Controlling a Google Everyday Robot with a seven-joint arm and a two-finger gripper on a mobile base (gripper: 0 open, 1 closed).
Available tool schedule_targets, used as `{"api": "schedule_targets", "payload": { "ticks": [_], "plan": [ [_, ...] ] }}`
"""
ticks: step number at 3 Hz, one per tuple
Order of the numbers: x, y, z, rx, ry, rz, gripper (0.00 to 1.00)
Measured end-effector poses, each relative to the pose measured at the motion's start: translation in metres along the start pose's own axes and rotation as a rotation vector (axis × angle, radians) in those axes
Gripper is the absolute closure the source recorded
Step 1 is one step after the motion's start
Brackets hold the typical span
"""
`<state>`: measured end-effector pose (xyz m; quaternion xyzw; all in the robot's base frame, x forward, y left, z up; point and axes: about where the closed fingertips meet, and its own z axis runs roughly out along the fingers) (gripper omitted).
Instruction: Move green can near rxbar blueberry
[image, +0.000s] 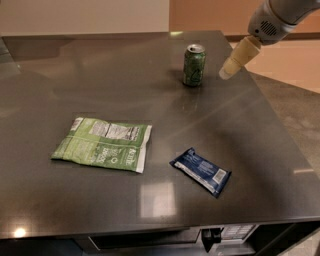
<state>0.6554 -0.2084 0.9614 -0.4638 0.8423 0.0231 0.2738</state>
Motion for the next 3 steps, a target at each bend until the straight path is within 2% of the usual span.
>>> {"api": "schedule_targets", "payload": {
  "ticks": [2,3],
  "plan": [
    [-0.031,-0.007,0.069,-0.043,-0.096,0.069,0.0],
    [-0.041,-0.015,0.087,-0.022,-0.131,0.096,0.0]
  ]
}}
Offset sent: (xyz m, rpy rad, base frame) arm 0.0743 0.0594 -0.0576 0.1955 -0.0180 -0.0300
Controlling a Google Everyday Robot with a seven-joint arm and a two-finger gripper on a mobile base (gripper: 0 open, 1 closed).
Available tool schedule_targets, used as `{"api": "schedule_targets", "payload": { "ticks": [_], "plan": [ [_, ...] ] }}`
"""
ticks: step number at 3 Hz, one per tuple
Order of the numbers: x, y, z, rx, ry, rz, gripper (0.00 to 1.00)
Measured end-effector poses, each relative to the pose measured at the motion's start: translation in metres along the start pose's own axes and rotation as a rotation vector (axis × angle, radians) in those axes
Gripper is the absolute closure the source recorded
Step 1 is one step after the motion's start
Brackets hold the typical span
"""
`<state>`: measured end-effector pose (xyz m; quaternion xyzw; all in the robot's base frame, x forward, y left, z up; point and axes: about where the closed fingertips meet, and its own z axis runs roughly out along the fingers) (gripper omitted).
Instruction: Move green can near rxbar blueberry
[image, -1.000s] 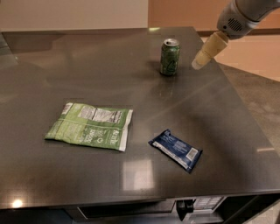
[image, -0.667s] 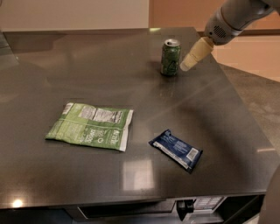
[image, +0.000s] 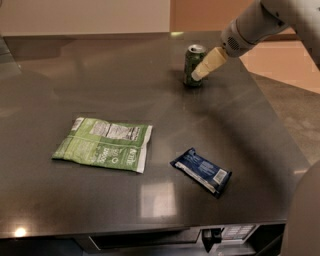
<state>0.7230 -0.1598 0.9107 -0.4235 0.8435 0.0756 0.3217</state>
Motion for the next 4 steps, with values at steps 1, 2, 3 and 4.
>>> {"api": "schedule_targets", "payload": {
  "ticks": [1,2,3,4],
  "plan": [
    [-0.008,-0.011,0.013,0.03,-0.028,0.03,0.0],
    [-0.015,-0.018,0.026,0.033,-0.045,0.053,0.0],
    [-0.023,-0.021,0.037,0.023,-0.064,0.072,0.0],
    [-0.029,-0.021,0.044,0.016,-0.072,0.081,0.14]
  ]
}}
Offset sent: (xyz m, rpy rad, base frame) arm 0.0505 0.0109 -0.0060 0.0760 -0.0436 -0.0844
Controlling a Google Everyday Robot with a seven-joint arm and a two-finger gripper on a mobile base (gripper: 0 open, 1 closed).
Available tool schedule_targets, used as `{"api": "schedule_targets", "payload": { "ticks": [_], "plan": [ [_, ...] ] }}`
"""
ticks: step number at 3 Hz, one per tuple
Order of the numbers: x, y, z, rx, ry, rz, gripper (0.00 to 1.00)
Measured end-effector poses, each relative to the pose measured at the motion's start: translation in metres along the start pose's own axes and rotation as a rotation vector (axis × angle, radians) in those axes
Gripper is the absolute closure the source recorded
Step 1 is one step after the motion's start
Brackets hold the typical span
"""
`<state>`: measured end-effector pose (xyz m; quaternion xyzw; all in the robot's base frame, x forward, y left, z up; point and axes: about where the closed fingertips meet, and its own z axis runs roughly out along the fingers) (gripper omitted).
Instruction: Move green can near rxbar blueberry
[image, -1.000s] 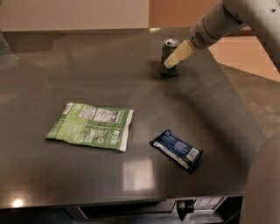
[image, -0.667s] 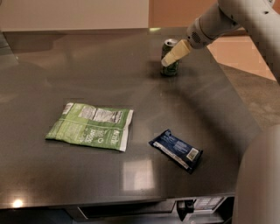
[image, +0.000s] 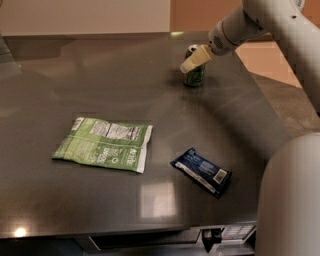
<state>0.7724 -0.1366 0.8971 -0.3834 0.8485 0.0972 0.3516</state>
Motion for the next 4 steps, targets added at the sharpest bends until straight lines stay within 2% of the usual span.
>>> {"api": "schedule_targets", "payload": {
  "ticks": [2,3,4],
  "plan": [
    [-0.004,0.007,-0.007,-0.031,-0.023,0.014,0.6],
    [-0.003,0.023,-0.023,-0.068,-0.044,0.008,0.84],
    [0.005,0.05,-0.048,-0.118,-0.061,-0.01,1.0]
  ]
}}
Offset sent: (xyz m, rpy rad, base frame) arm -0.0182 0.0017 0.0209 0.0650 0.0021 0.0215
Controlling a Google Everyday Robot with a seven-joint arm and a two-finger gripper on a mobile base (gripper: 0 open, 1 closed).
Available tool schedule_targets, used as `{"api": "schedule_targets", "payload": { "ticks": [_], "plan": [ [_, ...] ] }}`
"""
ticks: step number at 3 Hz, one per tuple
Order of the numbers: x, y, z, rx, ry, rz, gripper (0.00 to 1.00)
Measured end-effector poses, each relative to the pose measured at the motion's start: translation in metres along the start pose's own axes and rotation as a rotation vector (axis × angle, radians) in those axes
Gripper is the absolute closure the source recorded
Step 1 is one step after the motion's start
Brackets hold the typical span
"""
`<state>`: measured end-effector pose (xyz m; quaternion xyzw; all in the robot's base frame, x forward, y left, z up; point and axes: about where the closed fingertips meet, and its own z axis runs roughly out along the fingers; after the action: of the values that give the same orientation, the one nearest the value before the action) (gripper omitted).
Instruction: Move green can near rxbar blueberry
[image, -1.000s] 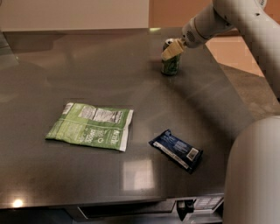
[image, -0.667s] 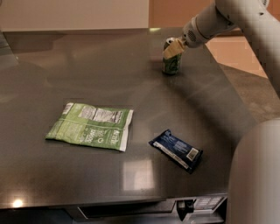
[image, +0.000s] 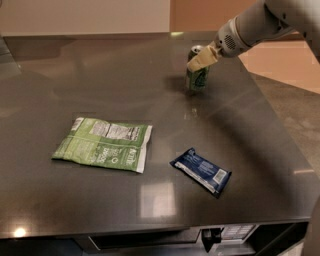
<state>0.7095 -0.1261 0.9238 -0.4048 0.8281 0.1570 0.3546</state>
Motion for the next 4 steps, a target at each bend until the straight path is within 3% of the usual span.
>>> {"api": "schedule_targets", "payload": {
  "ticks": [1,4],
  "plan": [
    [0.015,0.03,-0.028,-0.032,-0.004,-0.012,1.0],
    [0.073,0.107,-0.087,-0.017,0.029,-0.04,1.0]
  ]
}}
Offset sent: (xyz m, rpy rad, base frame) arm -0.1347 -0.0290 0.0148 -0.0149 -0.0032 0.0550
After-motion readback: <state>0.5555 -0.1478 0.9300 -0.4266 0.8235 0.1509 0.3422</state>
